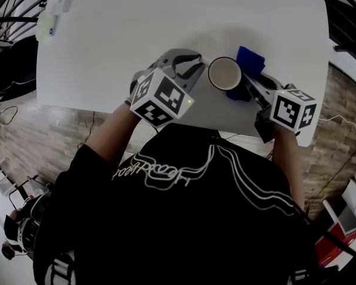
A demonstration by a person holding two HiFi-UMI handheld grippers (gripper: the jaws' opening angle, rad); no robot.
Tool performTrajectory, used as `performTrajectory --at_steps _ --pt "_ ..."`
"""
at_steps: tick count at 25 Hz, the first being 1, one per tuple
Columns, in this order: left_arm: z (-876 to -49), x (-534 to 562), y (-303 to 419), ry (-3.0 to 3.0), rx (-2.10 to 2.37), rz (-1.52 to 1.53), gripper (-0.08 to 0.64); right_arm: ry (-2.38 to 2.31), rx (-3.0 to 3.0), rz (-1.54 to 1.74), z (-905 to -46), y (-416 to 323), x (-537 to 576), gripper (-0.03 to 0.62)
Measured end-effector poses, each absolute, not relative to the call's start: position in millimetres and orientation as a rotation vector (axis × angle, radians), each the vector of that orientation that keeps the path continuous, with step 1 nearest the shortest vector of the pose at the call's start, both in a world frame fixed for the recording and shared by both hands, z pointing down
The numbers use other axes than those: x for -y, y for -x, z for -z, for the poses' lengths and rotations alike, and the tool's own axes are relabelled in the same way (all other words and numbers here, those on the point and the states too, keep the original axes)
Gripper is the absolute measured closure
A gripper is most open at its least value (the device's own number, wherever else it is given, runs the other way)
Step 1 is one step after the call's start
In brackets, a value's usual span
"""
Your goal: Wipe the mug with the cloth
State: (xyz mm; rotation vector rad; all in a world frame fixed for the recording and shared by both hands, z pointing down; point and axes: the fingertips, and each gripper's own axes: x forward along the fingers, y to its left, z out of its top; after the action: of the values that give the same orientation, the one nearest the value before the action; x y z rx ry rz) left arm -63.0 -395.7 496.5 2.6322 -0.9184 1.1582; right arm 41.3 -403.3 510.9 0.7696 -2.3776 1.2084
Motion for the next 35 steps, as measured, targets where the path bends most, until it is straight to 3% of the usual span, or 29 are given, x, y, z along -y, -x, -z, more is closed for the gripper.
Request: performTrajectory --at_steps 35 --pt "-500.8 414.1 58.9 -2.757 0.694 -0.930 0.500 -0.463 2.641 -1.150 -455.1 -23.8 406.4 0.535"
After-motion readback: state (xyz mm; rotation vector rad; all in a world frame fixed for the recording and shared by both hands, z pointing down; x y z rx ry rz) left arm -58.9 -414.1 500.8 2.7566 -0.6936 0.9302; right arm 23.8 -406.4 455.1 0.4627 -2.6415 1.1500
